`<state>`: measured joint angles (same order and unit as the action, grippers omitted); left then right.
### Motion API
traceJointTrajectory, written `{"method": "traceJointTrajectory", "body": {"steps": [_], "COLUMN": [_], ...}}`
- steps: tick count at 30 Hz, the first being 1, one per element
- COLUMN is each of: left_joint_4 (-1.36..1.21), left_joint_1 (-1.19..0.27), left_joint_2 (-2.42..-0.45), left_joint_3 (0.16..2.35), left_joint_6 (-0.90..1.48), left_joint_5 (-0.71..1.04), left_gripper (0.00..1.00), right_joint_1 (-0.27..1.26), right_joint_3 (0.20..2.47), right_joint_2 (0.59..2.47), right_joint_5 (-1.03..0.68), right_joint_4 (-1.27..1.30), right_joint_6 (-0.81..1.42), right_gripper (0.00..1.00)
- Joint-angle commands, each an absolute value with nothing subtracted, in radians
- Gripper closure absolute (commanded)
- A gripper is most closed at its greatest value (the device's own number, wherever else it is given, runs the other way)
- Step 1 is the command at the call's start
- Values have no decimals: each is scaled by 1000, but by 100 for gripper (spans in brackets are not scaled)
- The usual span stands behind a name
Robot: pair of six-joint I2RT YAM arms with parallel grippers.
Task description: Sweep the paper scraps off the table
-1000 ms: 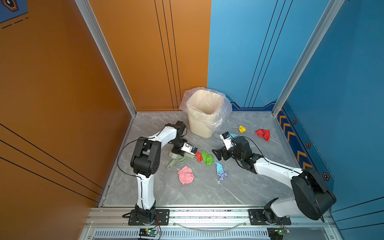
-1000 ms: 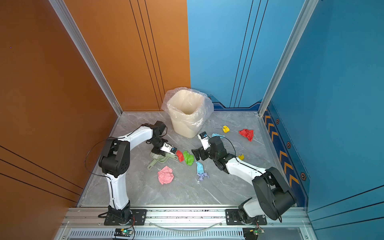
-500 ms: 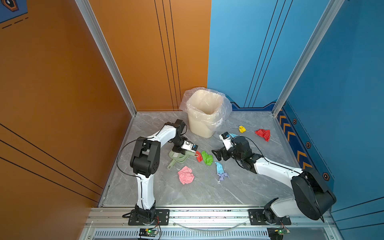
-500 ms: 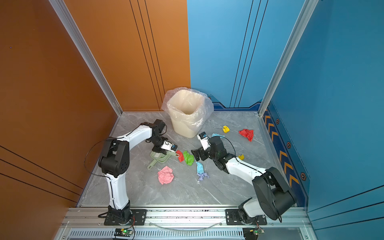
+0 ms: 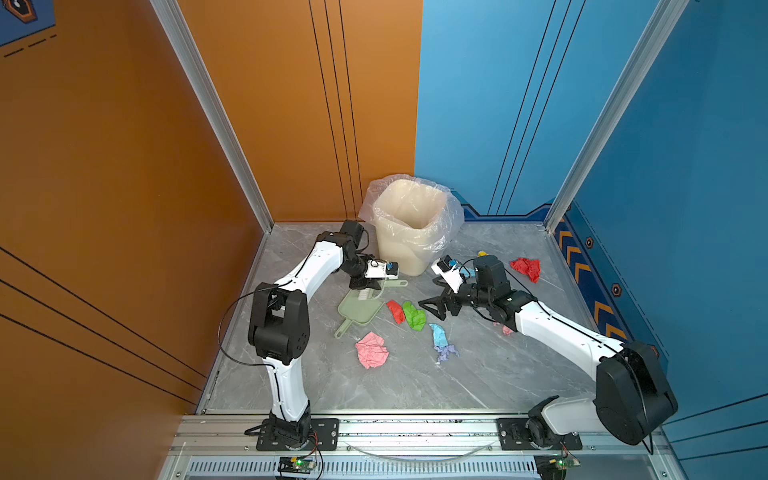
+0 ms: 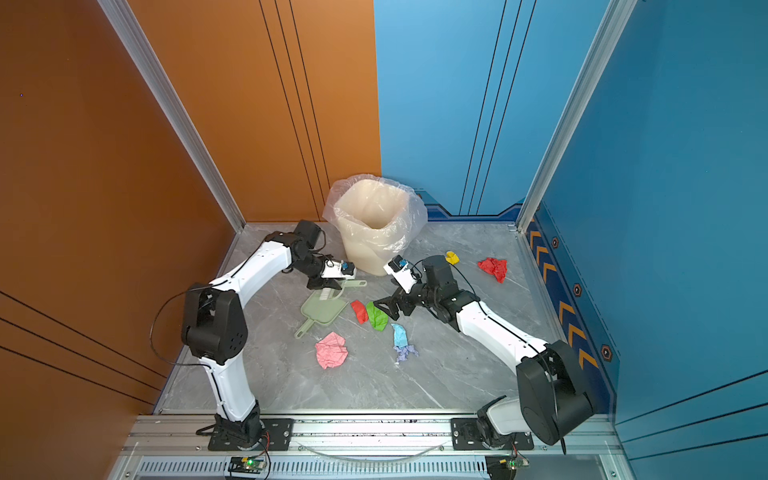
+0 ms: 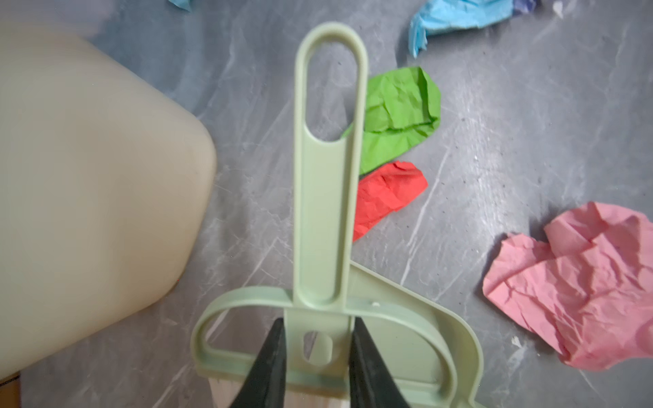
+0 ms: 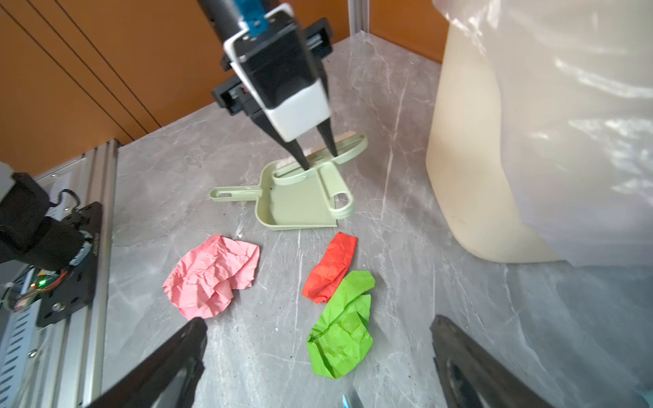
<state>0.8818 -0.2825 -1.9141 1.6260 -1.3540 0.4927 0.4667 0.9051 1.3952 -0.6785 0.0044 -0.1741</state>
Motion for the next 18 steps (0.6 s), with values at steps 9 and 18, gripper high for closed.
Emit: {"method": "traceJointTrajectory", "body": {"steps": [9,18], "left_joint_4": [919,919], "left_joint_1": [-325,-362], "left_joint_2": [-1887,-1858], "left_joint_3": [1597,1562], "left_joint_6": [-1186,-1174], "left_joint_5": [750,876], "left_gripper": [100,100], "right_joint_1": [446,446], "right_joint_3": [998,1034], "right_joint_2": [1382,1402], "right_joint_5": [-849,-897], "right_joint_4": [-113,-93], "right_joint_6": [-251,-246], "right_gripper": [0,0]}}
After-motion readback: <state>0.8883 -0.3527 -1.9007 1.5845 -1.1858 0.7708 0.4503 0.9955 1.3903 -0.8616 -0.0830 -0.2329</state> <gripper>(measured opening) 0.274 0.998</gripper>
